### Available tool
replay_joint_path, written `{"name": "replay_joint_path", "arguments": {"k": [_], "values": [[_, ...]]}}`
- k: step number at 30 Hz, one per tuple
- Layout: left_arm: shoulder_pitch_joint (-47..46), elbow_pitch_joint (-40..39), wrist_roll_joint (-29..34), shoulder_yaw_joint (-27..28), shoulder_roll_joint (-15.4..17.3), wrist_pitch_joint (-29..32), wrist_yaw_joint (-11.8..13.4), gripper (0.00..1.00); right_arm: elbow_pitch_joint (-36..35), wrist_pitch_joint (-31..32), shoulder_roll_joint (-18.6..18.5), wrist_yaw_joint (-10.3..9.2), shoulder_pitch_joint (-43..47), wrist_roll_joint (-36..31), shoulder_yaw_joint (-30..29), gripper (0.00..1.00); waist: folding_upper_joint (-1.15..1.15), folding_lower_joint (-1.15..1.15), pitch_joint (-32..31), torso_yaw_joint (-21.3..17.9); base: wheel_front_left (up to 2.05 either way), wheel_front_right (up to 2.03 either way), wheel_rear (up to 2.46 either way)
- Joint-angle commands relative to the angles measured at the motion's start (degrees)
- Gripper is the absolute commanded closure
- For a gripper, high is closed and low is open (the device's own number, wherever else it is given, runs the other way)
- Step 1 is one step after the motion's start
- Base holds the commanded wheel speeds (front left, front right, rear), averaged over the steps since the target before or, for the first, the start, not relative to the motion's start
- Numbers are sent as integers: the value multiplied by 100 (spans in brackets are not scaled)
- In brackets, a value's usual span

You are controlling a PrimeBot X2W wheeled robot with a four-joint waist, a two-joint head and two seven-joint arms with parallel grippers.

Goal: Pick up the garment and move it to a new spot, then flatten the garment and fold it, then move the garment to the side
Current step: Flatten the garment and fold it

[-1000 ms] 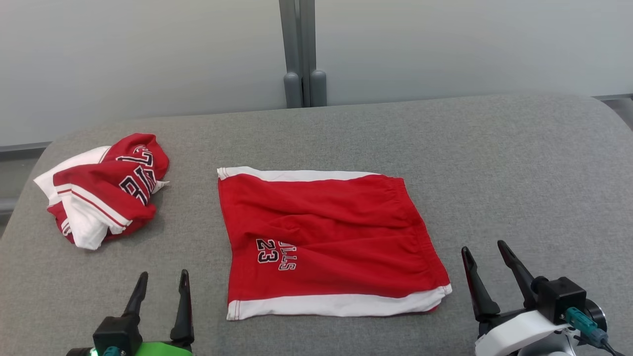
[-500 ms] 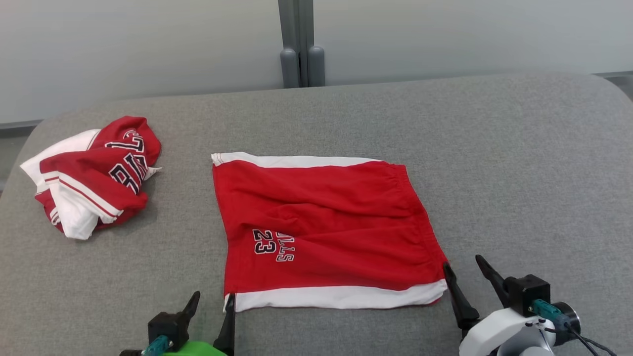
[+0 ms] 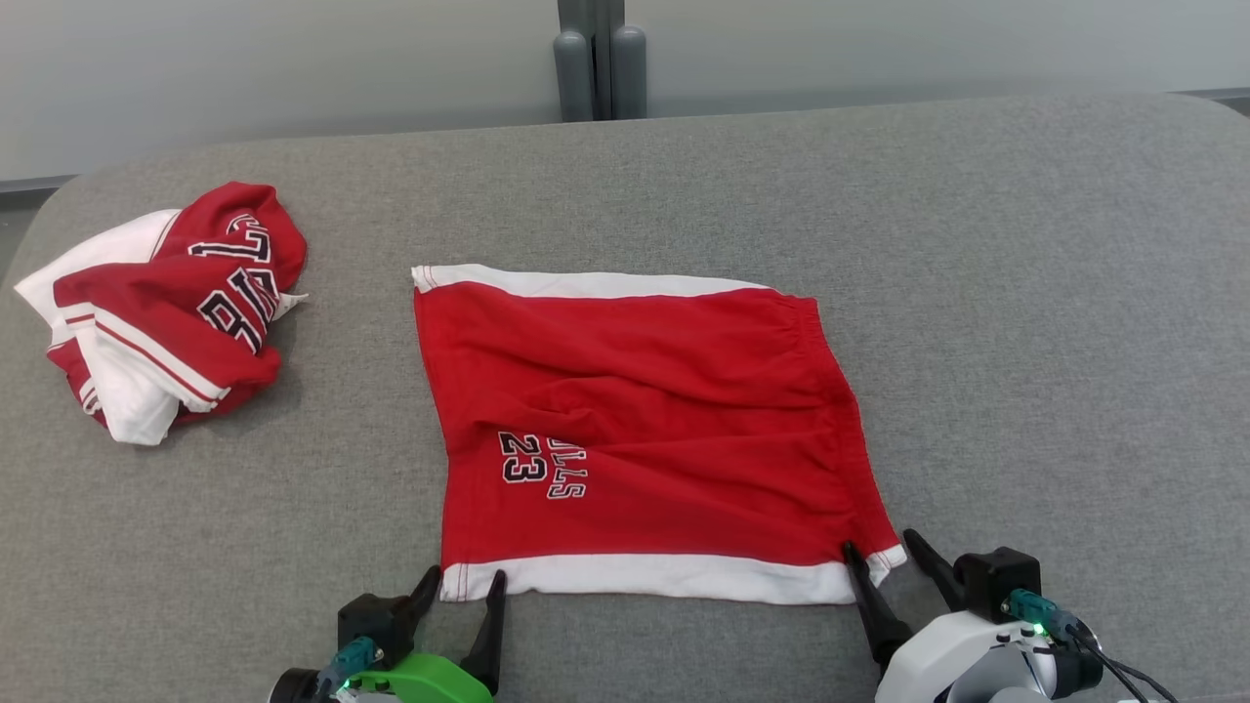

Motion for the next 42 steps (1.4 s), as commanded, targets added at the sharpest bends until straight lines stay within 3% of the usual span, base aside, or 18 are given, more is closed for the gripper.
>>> {"name": "replay_joint_path", "arguments": {"k": [1,2,3,9,14,21,28,36,42], "values": [[33,111,-67,-106,17,47,29,62,59,-8,33,-8,68,146,49,57,0,0,1,30,0,0,0],[37,102,-106,-149,12,47,19,83,52,-3,36,-7,89,179,65,72,0,0,-6,38,0,0,0],[48,63,-161,-196,12,46,18,100,33,-3,39,-7,128,229,96,100,0,0,-16,45,0,0,0],[27,-393,-302,-218,18,22,90,100,-443,-9,-31,-8,87,359,8,100,0,0,-49,32,0,0,0],[-367,-956,-49,-47,25,21,94,100,-971,-10,-134,-8,-219,424,-132,100,0,0,11,5,0,0,0],[-1619,-1295,289,-3,310,22,-2,100,-1238,-10,-393,-8,-1381,765,63,100,0,0,257,-164,0,0,0],[-3836,-838,36,-343,599,265,-51,100,-504,14,-595,-8,-3535,1526,453,100,0,0,767,-421,0,0,0],[-6429,-132,-810,-738,677,515,-51,100,451,265,-769,-7,-6016,2578,615,100,0,0,1340,-545,0,0,0],[-7666,550,-1177,-901,640,360,-52,100,1013,319,-768,-8,-7186,3006,845,100,0,0,1556,-600,0,0,0]]}}
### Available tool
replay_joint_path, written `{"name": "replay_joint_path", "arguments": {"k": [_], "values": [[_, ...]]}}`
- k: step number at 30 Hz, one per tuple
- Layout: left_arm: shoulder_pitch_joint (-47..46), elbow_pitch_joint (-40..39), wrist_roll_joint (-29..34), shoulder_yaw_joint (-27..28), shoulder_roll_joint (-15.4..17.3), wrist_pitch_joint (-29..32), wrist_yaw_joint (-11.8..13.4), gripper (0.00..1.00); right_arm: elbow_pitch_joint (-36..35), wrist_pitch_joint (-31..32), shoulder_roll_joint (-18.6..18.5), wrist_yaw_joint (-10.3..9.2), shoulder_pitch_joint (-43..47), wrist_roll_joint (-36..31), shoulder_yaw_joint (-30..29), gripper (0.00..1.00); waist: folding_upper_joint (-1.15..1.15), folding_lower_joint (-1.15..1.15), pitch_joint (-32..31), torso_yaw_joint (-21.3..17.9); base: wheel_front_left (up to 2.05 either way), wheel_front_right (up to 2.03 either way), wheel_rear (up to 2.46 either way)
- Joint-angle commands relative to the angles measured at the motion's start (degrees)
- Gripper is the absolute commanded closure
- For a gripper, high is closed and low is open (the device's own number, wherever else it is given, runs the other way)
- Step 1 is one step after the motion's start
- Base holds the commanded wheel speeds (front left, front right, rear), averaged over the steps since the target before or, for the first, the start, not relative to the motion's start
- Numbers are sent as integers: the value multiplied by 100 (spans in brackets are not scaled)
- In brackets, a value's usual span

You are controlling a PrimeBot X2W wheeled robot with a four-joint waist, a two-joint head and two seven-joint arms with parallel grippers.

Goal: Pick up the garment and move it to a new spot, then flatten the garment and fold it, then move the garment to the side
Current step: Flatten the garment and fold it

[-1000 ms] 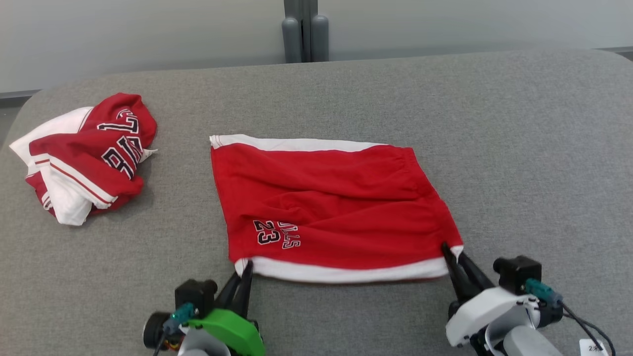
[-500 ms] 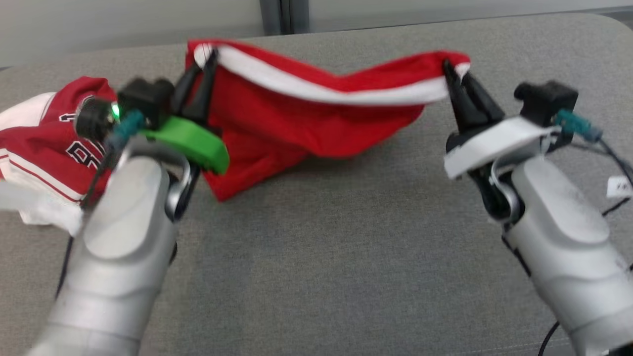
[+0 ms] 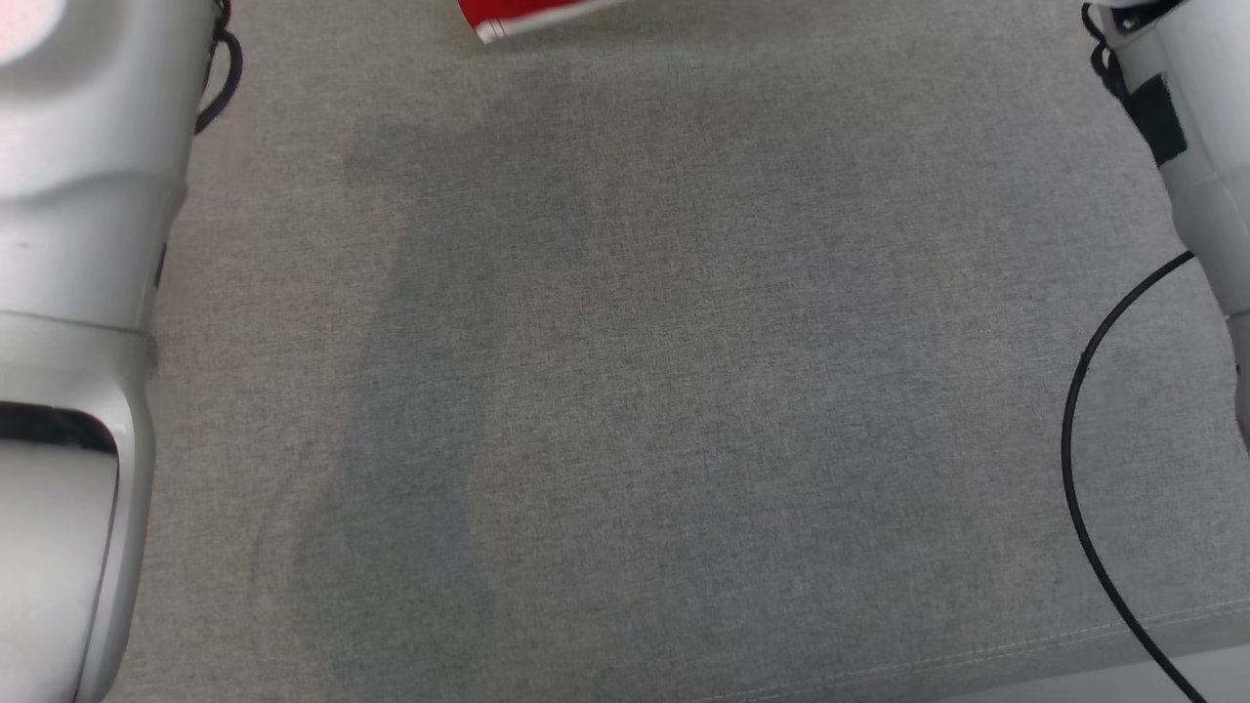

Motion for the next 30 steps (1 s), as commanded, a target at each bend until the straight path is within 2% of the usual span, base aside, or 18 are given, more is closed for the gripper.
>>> {"name": "replay_joint_path", "arguments": {"k": [1,6,11,13,17,20,25,30], "values": [[-148,153,-87,-40,-5,-77,-11,100,108,-4,-50,-7,-154,32,108,100,0,-1,173,-67,0,0,0],[-175,579,-268,-206,-77,-299,-11,100,315,-128,-95,-7,-227,235,561,100,0,-1,282,-36,0,0,0],[458,637,-438,-343,-73,-393,-11,100,295,-266,-202,-7,386,535,955,100,0,-1,206,-9,0,0,0],[881,397,-489,-155,-55,-402,-11,100,179,-307,-274,-7,777,644,1101,100,0,-1,119,3,0,0,0],[2208,-269,-318,221,-36,-390,58,100,-201,-340,-467,-8,1767,743,1433,100,0,-1,-123,0,0,0,0],[3260,-839,-179,538,-143,-393,149,100,-621,-338,-647,-9,2659,759,1403,100,0,-1,-330,51,0,0,0],[5000,-1722,55,1023,-273,-393,277,100,-1326,-341,-814,-10,4138,591,1135,100,0,-1,-628,101,0,0,0],[6408,-2288,234,1295,-415,-394,313,100,-1820,-341,-791,-10,5380,500,787,100,0,-1,-869,114,0,0,0]]}}
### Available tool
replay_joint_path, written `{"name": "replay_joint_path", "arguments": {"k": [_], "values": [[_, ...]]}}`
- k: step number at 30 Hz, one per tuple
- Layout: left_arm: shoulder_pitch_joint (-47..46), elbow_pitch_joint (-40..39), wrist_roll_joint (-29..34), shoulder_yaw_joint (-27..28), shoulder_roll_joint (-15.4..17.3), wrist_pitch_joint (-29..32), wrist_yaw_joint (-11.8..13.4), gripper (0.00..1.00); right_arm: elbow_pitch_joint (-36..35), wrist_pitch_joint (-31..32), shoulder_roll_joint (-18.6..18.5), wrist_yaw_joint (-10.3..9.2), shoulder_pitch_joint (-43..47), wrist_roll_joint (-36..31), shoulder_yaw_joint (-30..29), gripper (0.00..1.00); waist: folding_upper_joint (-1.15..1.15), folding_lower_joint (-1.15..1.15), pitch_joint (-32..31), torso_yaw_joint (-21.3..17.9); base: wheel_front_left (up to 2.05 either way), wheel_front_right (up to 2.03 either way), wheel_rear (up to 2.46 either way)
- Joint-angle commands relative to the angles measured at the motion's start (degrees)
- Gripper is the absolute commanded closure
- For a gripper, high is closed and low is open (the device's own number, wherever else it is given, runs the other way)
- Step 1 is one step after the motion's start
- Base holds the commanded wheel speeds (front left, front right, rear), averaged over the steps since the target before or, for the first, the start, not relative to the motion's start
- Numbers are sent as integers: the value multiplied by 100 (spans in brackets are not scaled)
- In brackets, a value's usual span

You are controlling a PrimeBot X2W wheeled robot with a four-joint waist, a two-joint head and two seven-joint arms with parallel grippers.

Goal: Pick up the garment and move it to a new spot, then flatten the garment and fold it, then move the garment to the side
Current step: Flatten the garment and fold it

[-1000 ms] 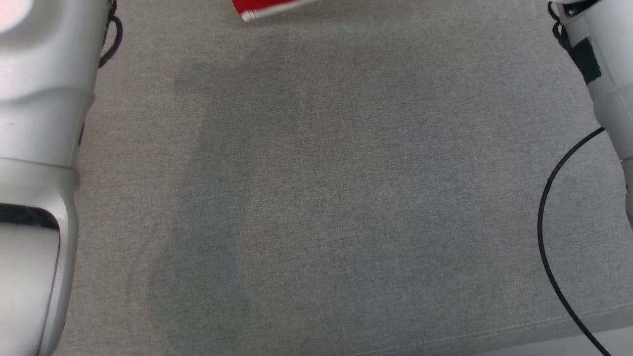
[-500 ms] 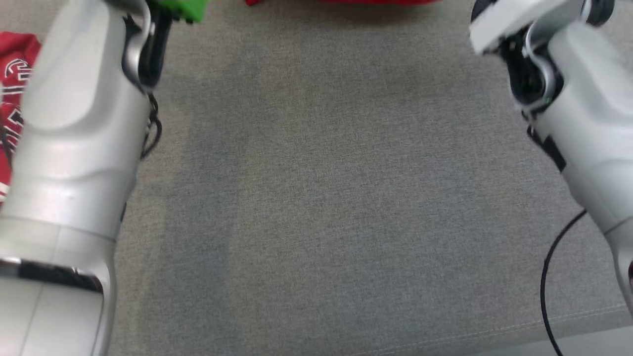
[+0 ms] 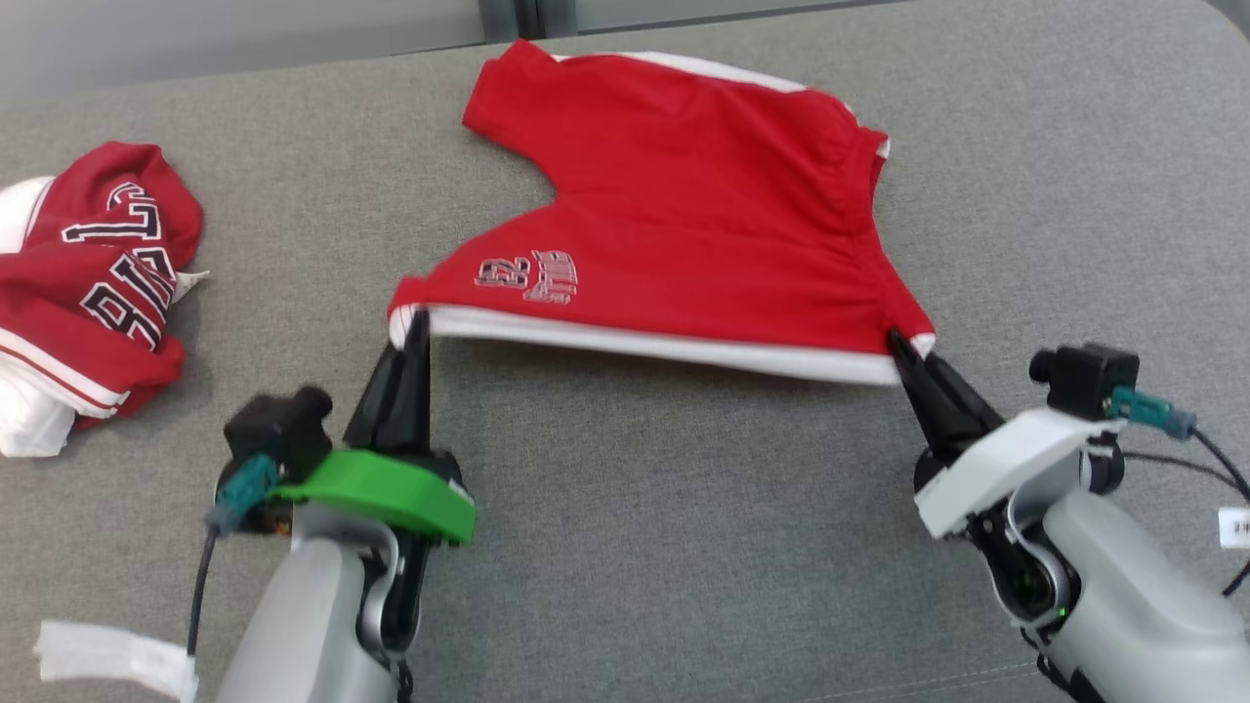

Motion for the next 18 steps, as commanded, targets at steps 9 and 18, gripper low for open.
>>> {"name": "replay_joint_path", "arguments": {"k": [9,18], "values": [[1860,-621,207,305,-93,-21,92,100,-657,-27,129,-13,1837,-498,-625,100,0,0,-543,43,0,0,0],[2488,-803,391,397,-111,-22,55,100,-1172,107,252,-18,3054,-706,-1055,100,0,0,-756,165,0,0,0]]}}
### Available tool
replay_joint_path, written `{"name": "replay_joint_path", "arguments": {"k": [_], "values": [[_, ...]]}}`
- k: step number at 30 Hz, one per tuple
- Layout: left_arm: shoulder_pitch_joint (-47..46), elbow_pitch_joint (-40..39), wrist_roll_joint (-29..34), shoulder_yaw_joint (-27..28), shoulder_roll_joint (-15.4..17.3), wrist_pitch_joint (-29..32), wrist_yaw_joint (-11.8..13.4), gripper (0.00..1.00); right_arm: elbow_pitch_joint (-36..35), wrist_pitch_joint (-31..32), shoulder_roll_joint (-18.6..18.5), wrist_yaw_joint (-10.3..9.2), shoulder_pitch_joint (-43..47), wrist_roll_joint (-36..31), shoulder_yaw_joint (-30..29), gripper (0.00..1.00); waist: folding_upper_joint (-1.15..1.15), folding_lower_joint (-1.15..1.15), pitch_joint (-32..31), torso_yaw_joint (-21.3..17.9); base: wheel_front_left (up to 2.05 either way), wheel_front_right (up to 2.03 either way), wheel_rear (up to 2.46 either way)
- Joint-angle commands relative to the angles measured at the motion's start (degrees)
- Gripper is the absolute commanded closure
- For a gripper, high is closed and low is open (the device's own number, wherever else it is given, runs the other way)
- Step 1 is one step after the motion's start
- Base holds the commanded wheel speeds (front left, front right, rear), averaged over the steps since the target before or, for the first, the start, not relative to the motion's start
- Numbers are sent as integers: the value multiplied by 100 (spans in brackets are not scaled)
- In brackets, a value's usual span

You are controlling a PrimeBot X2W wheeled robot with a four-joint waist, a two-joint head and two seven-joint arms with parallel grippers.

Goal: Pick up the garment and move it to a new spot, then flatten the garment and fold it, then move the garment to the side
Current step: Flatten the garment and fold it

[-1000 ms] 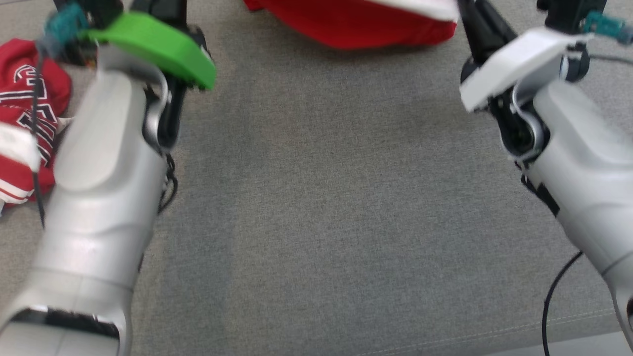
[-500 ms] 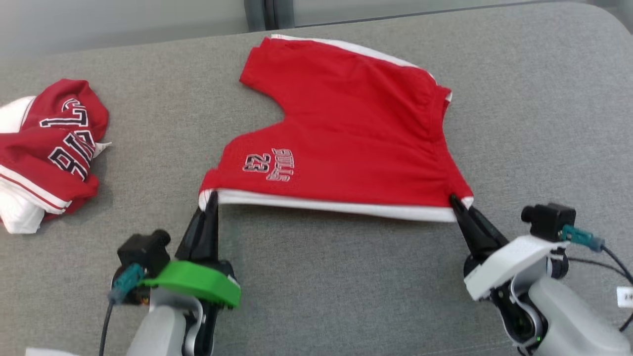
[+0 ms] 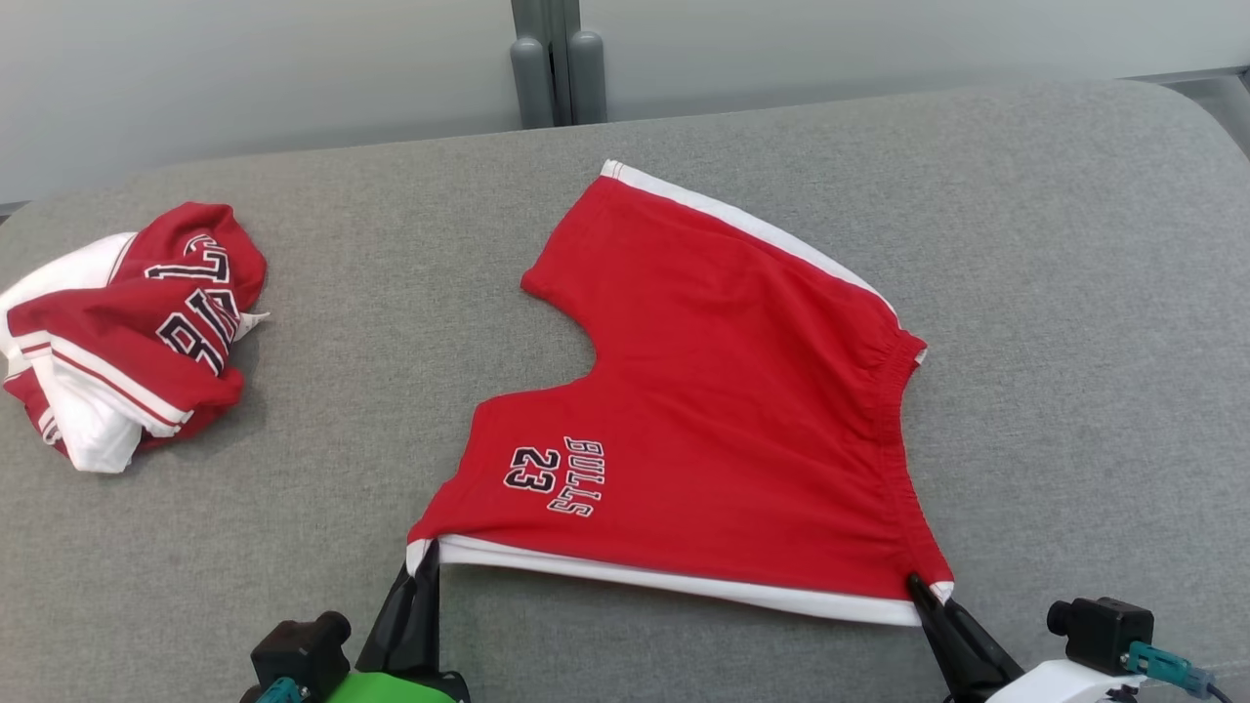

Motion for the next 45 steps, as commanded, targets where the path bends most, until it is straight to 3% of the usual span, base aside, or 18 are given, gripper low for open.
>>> {"name": "replay_joint_path", "arguments": {"k": [1,8,17,30,36,42,43,44,45], "values": [[40,-26,78,99,60,-23,-1,100,-33,32,-39,-24,105,-79,-176,100,0,0,-36,-5,0,0,0],[-559,-30,406,-114,228,-11,-126,100,-450,251,160,-20,-142,-354,-424,100,0,0,1,-159,0,0,0],[-2536,325,660,-574,741,487,-294,100,-564,532,486,-19,-942,-134,-570,100,0,0,468,-526,0,0,0],[-5138,2593,605,-1159,867,678,-333,100,414,369,937,-17,-2778,-18,-446,100,0,0,1442,-1167,0,0,0],[-5918,3600,508,-1515,807,500,-335,100,987,173,1150,-17,-3480,-31,-462,100,0,0,1649,-1306,0,0,0],[-6484,4307,346,-1536,688,209,-334,100,1475,24,1269,-17,-3896,-104,-413,100,0,0,1754,-1399,0,0,0],[-6538,4387,333,-1551,687,178,-334,100,1530,10,1293,-17,-3944,-105,-399,94,0,0,1761,-1414,0,0,0],[-6599,4475,335,-1561,694,129,-334,73,1571,-27,1318,-17,-3994,-141,-378,42,0,0,1767,-1426,0,0,0],[-6636,4524,351,-1583,687,100,-334,0,1600,-38,1342,-17,-4019,-162,-350,0,0,0,1768,-1433,0,0,0]]}}
